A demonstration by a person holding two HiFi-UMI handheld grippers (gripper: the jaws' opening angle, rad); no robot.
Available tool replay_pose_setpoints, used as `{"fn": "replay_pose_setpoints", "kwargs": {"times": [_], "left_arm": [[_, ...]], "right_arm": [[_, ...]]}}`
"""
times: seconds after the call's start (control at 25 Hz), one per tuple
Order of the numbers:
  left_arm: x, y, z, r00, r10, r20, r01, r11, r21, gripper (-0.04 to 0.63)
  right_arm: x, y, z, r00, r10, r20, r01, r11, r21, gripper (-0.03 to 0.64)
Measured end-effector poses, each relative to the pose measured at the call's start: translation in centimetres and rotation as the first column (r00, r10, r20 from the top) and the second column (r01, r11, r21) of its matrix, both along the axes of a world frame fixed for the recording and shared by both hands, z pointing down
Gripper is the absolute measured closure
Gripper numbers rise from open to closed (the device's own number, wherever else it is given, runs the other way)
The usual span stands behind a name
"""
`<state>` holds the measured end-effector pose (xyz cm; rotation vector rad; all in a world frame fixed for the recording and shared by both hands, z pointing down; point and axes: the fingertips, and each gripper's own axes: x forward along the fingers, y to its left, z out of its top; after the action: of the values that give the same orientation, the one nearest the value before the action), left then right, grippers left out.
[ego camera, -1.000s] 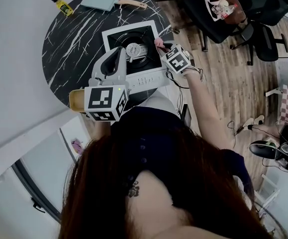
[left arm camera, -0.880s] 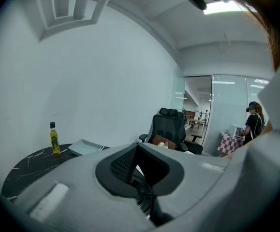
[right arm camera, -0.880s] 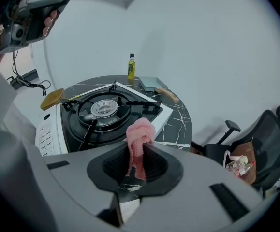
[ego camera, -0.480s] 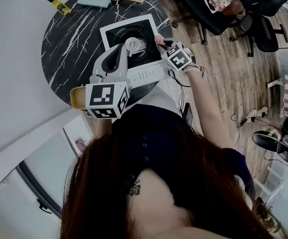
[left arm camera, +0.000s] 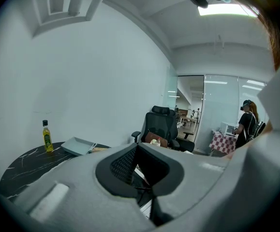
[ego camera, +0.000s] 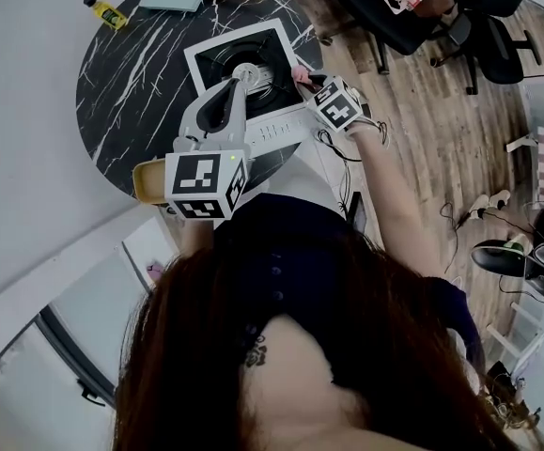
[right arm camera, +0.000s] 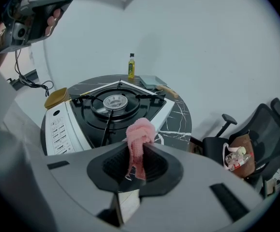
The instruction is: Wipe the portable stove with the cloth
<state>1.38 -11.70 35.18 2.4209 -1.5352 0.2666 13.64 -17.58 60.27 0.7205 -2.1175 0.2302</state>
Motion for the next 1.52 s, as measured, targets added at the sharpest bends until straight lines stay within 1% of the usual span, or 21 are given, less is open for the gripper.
{"fn": "replay_pose_setpoints", "kwargs": {"times": [0.4, 0.56, 0.8, 1.16, 1.32, 1.52], "left_arm": [[0.5, 1.2, -0.2, 1.000, 0.027, -0.004, -0.027, 1.000, 0.002, 0.584], [0.4, 1.7, -0.1, 0.999, 0.031, -0.008, -0.031, 0.999, 0.006, 0.584], [0.4, 2.6, 0.0, 0.999, 0.041, -0.011, -0.041, 0.999, 0.006, 0.584], [0.1, 4.1, 0.3, 0.999, 0.050, -0.015, -0.050, 0.999, 0.016, 0.584], [-0.9, 4.9, 0.5, 0.999, 0.031, -0.018, -0.031, 0.999, 0.023, 0.584], [-2.2, 5.5, 0.5, 1.000, 0.003, -0.021, -0.003, 1.000, 0.030, 0.584]], "right_arm": [[0.8, 2.0, -0.1, 0.999, 0.037, 0.013, -0.037, 0.999, -0.004, 0.560], [1.0, 2.8, 0.0, 0.999, 0.038, 0.004, -0.039, 0.999, 0.005, 0.560], [1.3, 3.8, 0.0, 0.997, 0.077, 0.012, -0.077, 0.997, 0.009, 0.559], [1.5, 4.8, -0.3, 0.989, 0.145, 0.033, -0.146, 0.988, 0.051, 0.560], [1.5, 5.2, -0.4, 0.986, 0.163, 0.036, -0.165, 0.981, 0.099, 0.560], [1.7, 5.8, -0.4, 0.982, 0.186, 0.036, -0.189, 0.974, 0.124, 0.560]]}}
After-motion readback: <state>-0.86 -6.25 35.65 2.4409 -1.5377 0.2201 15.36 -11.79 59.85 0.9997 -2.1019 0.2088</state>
